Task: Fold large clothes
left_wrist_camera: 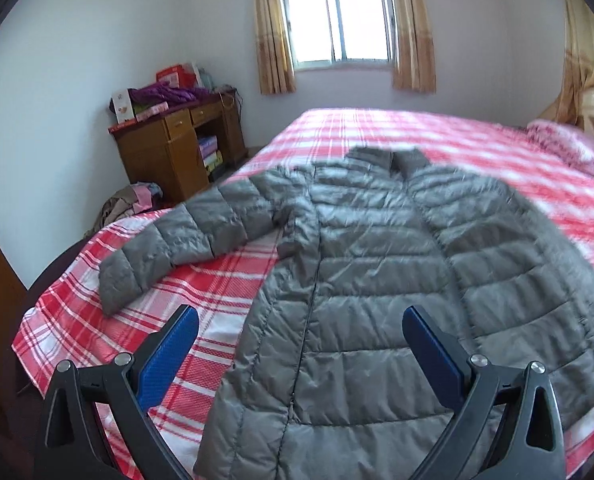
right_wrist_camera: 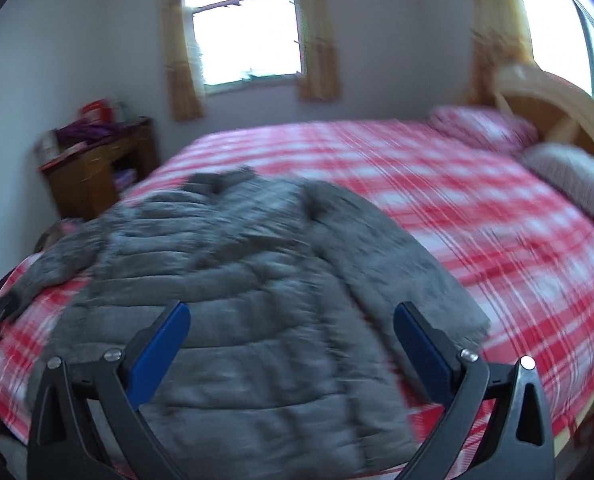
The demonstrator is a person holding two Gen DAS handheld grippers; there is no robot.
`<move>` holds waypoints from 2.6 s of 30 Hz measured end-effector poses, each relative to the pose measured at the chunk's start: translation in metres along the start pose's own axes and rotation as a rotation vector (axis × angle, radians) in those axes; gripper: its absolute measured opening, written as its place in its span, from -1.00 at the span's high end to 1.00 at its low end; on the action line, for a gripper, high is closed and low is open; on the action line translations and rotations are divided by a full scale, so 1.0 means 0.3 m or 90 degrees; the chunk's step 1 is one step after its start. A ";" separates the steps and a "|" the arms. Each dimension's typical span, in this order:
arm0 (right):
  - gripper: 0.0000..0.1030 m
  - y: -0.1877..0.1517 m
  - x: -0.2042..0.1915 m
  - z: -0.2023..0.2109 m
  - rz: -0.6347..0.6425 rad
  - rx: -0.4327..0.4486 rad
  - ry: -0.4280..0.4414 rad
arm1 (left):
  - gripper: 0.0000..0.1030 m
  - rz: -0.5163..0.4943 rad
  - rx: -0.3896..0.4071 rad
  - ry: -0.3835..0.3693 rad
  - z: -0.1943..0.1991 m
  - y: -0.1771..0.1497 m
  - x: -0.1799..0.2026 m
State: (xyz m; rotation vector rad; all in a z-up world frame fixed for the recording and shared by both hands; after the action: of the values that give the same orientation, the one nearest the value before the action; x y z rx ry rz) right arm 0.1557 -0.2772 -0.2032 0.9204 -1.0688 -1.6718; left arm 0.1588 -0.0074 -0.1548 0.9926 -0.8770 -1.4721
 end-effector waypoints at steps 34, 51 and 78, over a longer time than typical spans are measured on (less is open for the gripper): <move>0.66 -0.117 0.810 -0.244 -0.086 -0.069 -0.270 | -0.98 -0.070 -0.111 0.042 -0.536 -0.093 -0.080; 0.66 0.242 0.213 -0.342 0.088 0.051 -0.092 | -0.98 -0.057 -0.066 0.043 -0.553 0.091 -0.033; -0.58 -0.154 -0.422 -0.444 0.250 -0.069 0.171 | -0.98 -0.007 -0.074 0.035 -0.577 0.159 -0.074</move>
State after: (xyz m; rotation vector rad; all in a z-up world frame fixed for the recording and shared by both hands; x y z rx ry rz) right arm 0.3005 -0.1805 -0.2783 0.7800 -0.8993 -1.2316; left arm 0.3383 0.0086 -0.1732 0.9477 -0.7390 -1.4808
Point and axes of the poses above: each gripper's, at about its wrist camera, not at the fingertips, and z roughly against the way its jaws point, x to its right, y to its top, the point moved 10 cm from there along -z, roughly the way its jaws point, and after that the axes turned 15 degrees about x, right-handed, at the moved point
